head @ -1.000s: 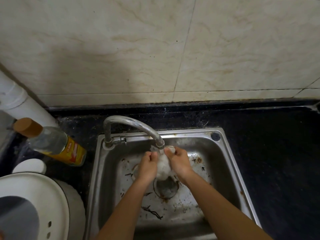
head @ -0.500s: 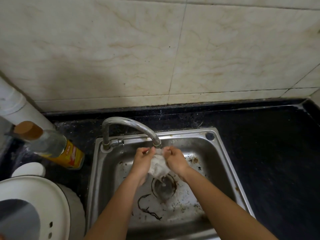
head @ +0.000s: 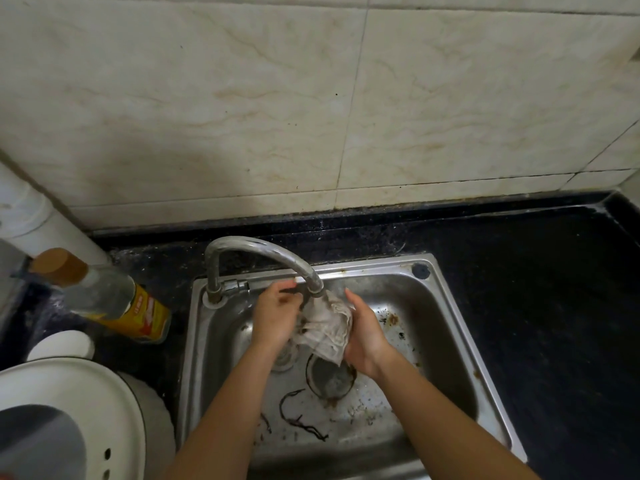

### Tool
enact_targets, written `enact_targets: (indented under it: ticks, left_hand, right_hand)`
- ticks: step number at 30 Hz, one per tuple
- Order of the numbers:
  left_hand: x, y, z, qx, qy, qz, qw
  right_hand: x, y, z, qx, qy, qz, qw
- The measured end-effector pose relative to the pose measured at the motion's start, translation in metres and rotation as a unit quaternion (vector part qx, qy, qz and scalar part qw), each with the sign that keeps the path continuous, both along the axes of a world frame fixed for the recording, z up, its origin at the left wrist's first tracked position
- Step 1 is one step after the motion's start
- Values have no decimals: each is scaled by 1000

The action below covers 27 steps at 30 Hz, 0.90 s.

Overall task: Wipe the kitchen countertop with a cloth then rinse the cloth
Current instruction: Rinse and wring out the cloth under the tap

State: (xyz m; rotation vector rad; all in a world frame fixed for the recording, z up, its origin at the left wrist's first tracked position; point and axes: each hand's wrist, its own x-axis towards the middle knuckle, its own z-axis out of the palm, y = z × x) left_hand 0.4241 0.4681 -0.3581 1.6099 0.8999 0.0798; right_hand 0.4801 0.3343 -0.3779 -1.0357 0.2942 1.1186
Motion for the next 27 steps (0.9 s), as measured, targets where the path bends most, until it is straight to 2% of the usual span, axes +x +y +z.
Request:
enact_targets:
  ticks: [1,2,5,7,9,12,14,18,21,24,27]
  left_hand:
    - [-2,4,-4,17,20,13,1000]
    - [-4,7,-7,-12,54,19,998]
    - [-9,9,-14,-216,159,-15,963]
    - [-9,6,-16,-280,149,-29,948]
    - [-4,4,-21,-258,93,22,962]
    - [-2,0,-21,-195,17,96,976]
    - [-1,-5,-20,-180,11,110,977]
    - [3,-17,-16,-212,21,140,967]
    - [6,-22,-11,-248,34,155,956]
    - [7,-23,-14,-220,34,199,954]
    - [9,-27,-14,-201,30,237,950]
  right_hand:
    - [2,0,1,12,6,3,1000]
    - [4,-1,2,23,10,7,1000]
    - [10,-2,7,63,-9,58,996]
    - [12,1,9,60,-17,94,994]
    - [14,5,9,8,-39,105,994]
    - [15,12,0,-106,-98,50,988]
    - [13,16,-6,-143,-115,11,983]
    - [7,24,-10,-209,-147,-3,967]
    - [3,29,-5,-205,-155,5,966]
    - [-1,34,1,-216,-188,24,958]
    - [-3,41,4,-276,-250,45,927]
